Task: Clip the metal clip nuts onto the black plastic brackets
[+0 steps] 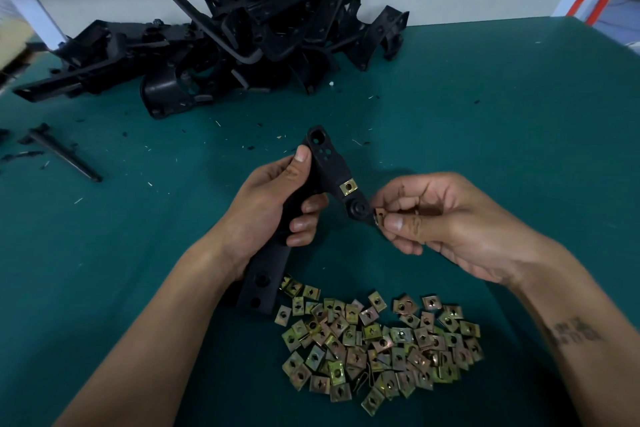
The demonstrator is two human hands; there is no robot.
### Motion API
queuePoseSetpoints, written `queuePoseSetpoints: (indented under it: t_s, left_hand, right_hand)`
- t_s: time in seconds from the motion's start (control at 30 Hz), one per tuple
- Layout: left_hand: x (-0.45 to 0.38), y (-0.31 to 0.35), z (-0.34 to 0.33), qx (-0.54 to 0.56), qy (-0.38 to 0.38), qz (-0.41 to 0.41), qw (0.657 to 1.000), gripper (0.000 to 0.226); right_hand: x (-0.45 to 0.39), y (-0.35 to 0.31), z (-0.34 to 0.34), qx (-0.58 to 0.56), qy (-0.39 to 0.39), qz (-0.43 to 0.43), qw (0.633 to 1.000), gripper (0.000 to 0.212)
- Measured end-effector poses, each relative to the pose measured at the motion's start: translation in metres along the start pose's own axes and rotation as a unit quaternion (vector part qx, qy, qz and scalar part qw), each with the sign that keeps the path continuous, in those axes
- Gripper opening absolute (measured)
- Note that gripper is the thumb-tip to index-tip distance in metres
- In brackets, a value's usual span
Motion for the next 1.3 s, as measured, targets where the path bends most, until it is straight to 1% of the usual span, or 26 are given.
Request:
queuePoseSetpoints:
  t_s: [0.17, 0.27, 0.37, 0.43, 0.5, 0.57, 0.63, 0.77, 0.83, 0.97, 1.0, 1.03, 1.07, 1.1, 1.13, 1.17, 1.2, 1.27, 1.3]
  left_hand:
    - [-0.001, -0.001, 0.001, 0.004, 0.008, 0.002, 1.0, 0.043]
    - [0.0, 0.0, 0.0, 0.004, 0.012, 0.003, 1.0, 0.042]
    - [0.0, -0.001, -0.001, 0.002, 0.015, 0.001, 1.0, 0.042]
    - [0.0, 0.0, -0.001, 0.002, 0.017, -0.001, 1.0, 0.041]
    - [0.001, 0.0, -0.001, 0.002, 0.019, -0.001, 1.0, 0.041]
    - [0.001, 0.0, -0.002, 0.001, 0.02, -0.001, 1.0, 0.041]
    - [0.002, 0.001, -0.003, 0.002, 0.02, 0.0, 1.0, 0.04]
    - [0.003, 0.001, -0.004, 0.006, 0.022, 0.001, 1.0, 0.039]
    - [0.003, 0.001, -0.003, 0.008, 0.023, 0.0, 1.0, 0.038]
    - [0.001, 0.0, -0.002, 0.016, 0.016, 0.0, 1.0, 0.037]
    - [0.0, -0.001, -0.001, 0.017, 0.015, 0.001, 1.0, 0.037]
    - [-0.001, -0.001, 0.0, 0.019, 0.014, 0.003, 1.0, 0.038]
    - [-0.002, -0.002, 0.001, 0.022, 0.013, 0.004, 1.0, 0.039]
    - [-0.002, -0.002, 0.001, 0.024, 0.01, 0.005, 1.0, 0.039]
    - [-0.002, -0.002, 0.002, 0.026, 0.007, 0.005, 1.0, 0.039]
    - [-0.003, -0.003, 0.002, 0.026, 0.004, 0.004, 1.0, 0.038]
    - [-0.003, -0.003, 0.002, 0.026, 0.003, 0.003, 1.0, 0.038]
    - [-0.004, -0.003, 0.003, 0.026, 0.0, 0.004, 1.0, 0.04]
    - [-0.004, -0.003, 0.003, 0.029, -0.002, 0.006, 1.0, 0.041]
  right_hand:
    - [0.0, -0.003, 0.001, 0.005, -0.004, -0.02, 1.0, 0.011]
    - [-0.001, -0.003, 0.002, -0.003, 0.009, -0.025, 1.0, 0.015]
    - [-0.001, -0.001, 0.003, -0.004, 0.01, -0.017, 1.0, 0.015]
    - [-0.001, 0.0, 0.006, 0.002, 0.011, -0.018, 1.0, 0.021]
    - [-0.001, 0.0, 0.007, -0.002, 0.012, -0.018, 1.0, 0.02]
    - [-0.001, -0.002, 0.007, -0.016, 0.03, -0.012, 0.999, 0.018]
    - [-0.002, -0.004, 0.006, -0.022, 0.049, -0.004, 0.999, 0.021]
    - [-0.001, -0.007, 0.005, 0.017, 0.064, 0.021, 0.998, 0.03]
    - [-0.001, -0.007, 0.006, 0.045, 0.05, 0.026, 0.997, 0.028]
    - [0.002, -0.007, 0.011, 0.109, -0.027, 0.0, 0.994, 0.023]
    - [0.002, -0.007, 0.012, 0.126, -0.02, 0.014, 0.992, 0.023]
    - [0.001, -0.006, 0.012, 0.145, 0.019, 0.047, 0.988, 0.027]
    - [0.0, -0.003, 0.01, 0.162, 0.077, 0.087, 0.98, 0.031]
    - [-0.002, 0.0, 0.005, 0.171, 0.138, 0.127, 0.967, 0.032]
    - [-0.004, 0.003, 0.0, 0.186, 0.178, 0.155, 0.954, 0.026]
    - [-0.006, 0.006, -0.008, 0.219, 0.186, 0.174, 0.942, 0.015]
    - [-0.007, 0.01, -0.016, 0.268, 0.176, 0.19, 0.928, 0.011]
    - [-0.011, 0.016, -0.028, 0.351, 0.147, 0.203, 0.902, 0.012]
    - [-0.012, 0.017, -0.03, 0.37, 0.142, 0.204, 0.895, 0.021]
Point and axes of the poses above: each hand's wrist, its own x-axis away from the middle knuckle, its own z-axis out of the back of the hand, y = z × x, the point moved 1 cm from there along -x, towards the middle knuckle, and after that the axes turned 15 degrees about y, right-handed, at the moved point
